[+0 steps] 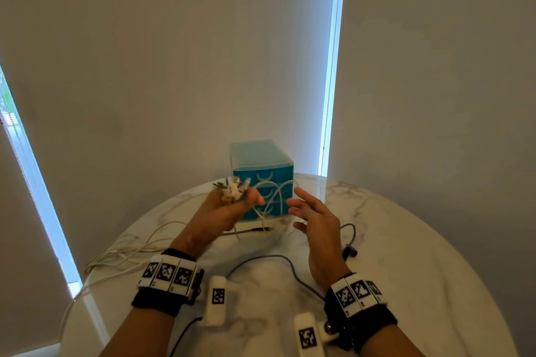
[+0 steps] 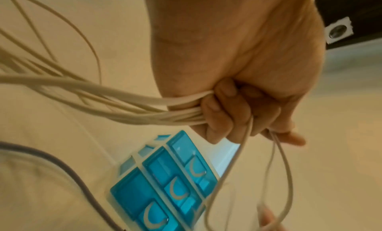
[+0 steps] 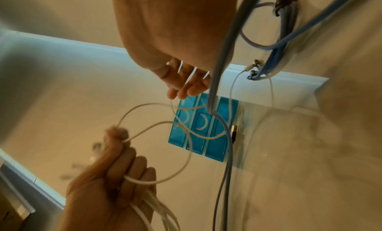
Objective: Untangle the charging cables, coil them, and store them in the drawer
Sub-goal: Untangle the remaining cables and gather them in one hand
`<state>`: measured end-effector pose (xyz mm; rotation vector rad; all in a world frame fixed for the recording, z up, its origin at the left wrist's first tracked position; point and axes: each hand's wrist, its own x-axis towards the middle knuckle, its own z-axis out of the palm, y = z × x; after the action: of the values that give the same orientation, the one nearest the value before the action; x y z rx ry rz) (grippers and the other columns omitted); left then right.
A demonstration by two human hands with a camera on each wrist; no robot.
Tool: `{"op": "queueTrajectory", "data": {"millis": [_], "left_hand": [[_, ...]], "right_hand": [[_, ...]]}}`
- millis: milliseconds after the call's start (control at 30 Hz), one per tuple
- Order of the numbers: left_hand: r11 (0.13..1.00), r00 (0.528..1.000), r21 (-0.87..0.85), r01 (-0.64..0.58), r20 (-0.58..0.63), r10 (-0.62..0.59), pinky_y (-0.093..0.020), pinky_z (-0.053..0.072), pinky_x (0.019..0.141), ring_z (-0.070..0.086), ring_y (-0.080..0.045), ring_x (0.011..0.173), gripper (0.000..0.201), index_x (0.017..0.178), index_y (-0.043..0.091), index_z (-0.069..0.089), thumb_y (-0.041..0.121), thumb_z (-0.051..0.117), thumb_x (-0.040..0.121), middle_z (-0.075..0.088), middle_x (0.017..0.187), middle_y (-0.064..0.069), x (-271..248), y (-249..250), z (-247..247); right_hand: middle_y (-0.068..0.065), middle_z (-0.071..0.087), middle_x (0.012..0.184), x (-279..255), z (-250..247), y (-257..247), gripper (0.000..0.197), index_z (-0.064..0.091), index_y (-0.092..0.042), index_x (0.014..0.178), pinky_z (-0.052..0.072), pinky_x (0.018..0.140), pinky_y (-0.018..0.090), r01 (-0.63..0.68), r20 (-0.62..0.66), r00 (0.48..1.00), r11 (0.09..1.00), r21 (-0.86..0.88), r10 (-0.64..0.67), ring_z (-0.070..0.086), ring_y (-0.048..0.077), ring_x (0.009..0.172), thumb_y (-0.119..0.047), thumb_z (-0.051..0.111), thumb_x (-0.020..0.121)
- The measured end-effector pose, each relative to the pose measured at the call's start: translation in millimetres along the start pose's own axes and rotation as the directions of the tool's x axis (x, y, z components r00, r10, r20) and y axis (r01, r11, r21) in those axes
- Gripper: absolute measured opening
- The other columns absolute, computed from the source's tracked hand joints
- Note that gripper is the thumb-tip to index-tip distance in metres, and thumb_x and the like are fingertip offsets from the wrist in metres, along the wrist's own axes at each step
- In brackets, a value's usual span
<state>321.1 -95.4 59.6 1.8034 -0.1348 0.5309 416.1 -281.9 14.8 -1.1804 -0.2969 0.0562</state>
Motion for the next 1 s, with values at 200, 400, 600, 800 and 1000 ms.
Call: {"op": "queueTrajectory", "data": {"millis": [200,400,600,800,1000], "left_hand": [[0.987,1.000,-0.159,0.019,0.023,-0.015,-0.043,0.009,0.057,0.021,-0.018,0.059,0.025,0.089,0.013,0.073,0.033,0.063,0.100,0.029,0.065,-0.004,4,-3,-15],[0.941,0.969,-0.336,-0.031,-0.240,-0.053,-0.031,0.010,0.048,0.023,-0.009,0.049,0.026,0.084,0.017,0.071,0.014,0.058,0.106,0.030,0.058,0.005,11,-10,-20],[0.818,0.927,-0.558,-0.137,-0.364,-0.093,-0.024,0.011,0.045,0.025,-0.002,0.046,0.033,0.085,0.018,0.069,0.011,0.050,0.111,0.032,0.057,0.010,13,-12,-27],[0.741,0.902,-0.632,-0.228,-0.423,-0.083,-0.021,0.014,0.043,0.019,-0.003,0.047,0.027,0.091,0.015,0.063,0.013,0.045,0.112,0.031,0.054,0.012,10,-5,-47],[0.823,0.895,-0.551,-0.138,-0.425,-0.134,-0.018,0.018,0.040,0.026,-0.002,0.045,0.026,0.093,0.015,0.068,0.022,0.051,0.112,0.032,0.056,0.010,14,-18,-45]], "right_hand": [[0.015,0.074,0.096,-5,4,6,0.041,0.066,-0.021,0.136,0.055,0.064,0.032,-0.246,0.306,0.918,0.968,-0.059,0.252,0.065,0.019,0.071,-0.004,0.059,0.099],[0.021,0.074,0.114,-15,14,-2,0.059,0.071,0.000,0.131,0.055,0.075,0.036,-0.241,0.582,0.782,0.970,-0.046,0.222,0.063,0.023,0.083,-0.048,0.056,0.102],[-0.012,0.065,0.116,-8,1,-14,0.009,0.081,-0.036,0.106,0.050,0.085,0.017,0.331,0.407,0.909,0.745,-0.579,-0.088,0.063,0.005,0.100,-0.032,0.077,0.098],[-0.004,0.068,0.097,14,-29,-17,0.028,0.081,-0.032,0.102,0.057,0.083,0.037,0.085,-0.034,0.983,0.616,-0.783,-0.180,0.064,0.016,0.093,-0.056,0.066,0.100],[0.012,0.083,0.098,13,-26,-16,0.029,0.073,-0.005,0.114,0.061,0.078,0.034,-0.135,-0.043,0.990,0.983,-0.127,0.131,0.081,0.029,0.097,-0.030,0.056,0.112]]}}
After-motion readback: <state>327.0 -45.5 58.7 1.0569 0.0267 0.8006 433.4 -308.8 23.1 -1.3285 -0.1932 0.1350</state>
